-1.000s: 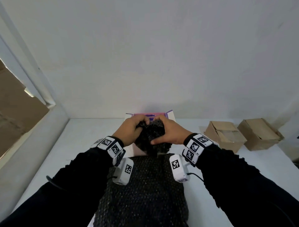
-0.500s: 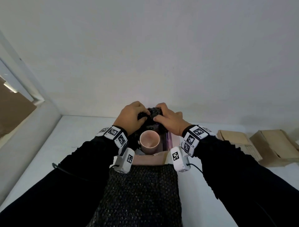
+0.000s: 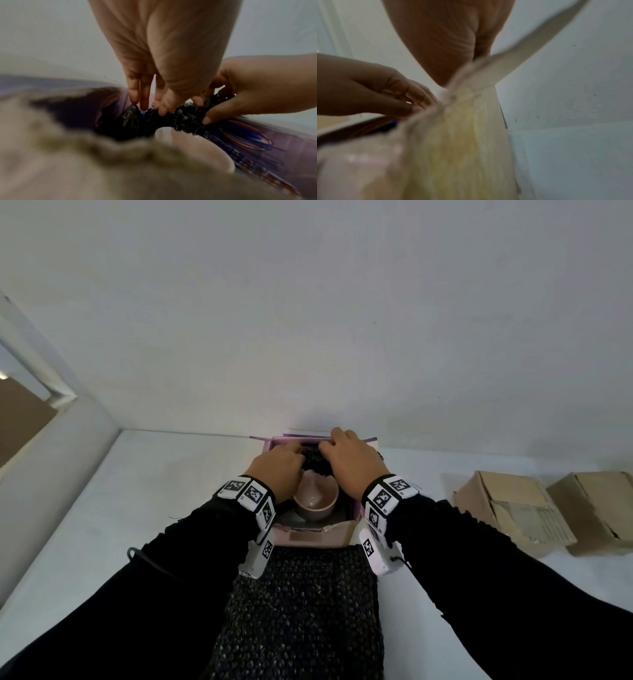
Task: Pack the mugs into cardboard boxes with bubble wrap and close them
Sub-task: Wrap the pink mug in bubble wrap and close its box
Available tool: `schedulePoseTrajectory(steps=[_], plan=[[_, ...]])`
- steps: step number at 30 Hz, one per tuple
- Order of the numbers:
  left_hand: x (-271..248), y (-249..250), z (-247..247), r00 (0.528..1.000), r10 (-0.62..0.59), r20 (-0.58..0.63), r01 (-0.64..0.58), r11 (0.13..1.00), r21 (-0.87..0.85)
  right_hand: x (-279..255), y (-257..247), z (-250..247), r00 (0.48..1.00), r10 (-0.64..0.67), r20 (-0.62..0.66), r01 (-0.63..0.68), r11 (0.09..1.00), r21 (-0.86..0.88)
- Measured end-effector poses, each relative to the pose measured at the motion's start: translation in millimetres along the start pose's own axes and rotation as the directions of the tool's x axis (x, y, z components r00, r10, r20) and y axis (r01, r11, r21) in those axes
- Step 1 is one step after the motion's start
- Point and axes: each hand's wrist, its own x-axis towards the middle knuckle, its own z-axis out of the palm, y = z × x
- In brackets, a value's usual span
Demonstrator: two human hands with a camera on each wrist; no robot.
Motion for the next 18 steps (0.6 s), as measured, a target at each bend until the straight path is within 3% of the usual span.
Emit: schedulePoseTrajectory(steps=[4,7,12,15,18], plan=[[-2,-2,16,0.997,0.034,0.076,-0.044,0.989,0.140,-5,-1,15,0.997,0.035,0.062,-0.025,0.988,-0.152],[0,0,24,0.994,0.006,0.108,-0.018,0.994,0.106,-7,4,24,0.999,0.046,0.017,-0.038,0.947,-0.318],[6,2,26,0.989,-0.026,0.145,0.049,0.986,-0.159,-1,-3,22,1.000,0.005,0.013,-0.003,0.986,-0.168],[6,1,27,0.988,-0.027,0.150,0.050,0.987,-0.155,-2,-5,27,0.995,-0.012,0.102,0.033,0.980,-0.197],[7,1,26,0.985,-0.024,0.171,0.051,0.987,-0.153,-4,-3,30,0.994,-0.029,0.101,0.052,0.970,-0.237]])
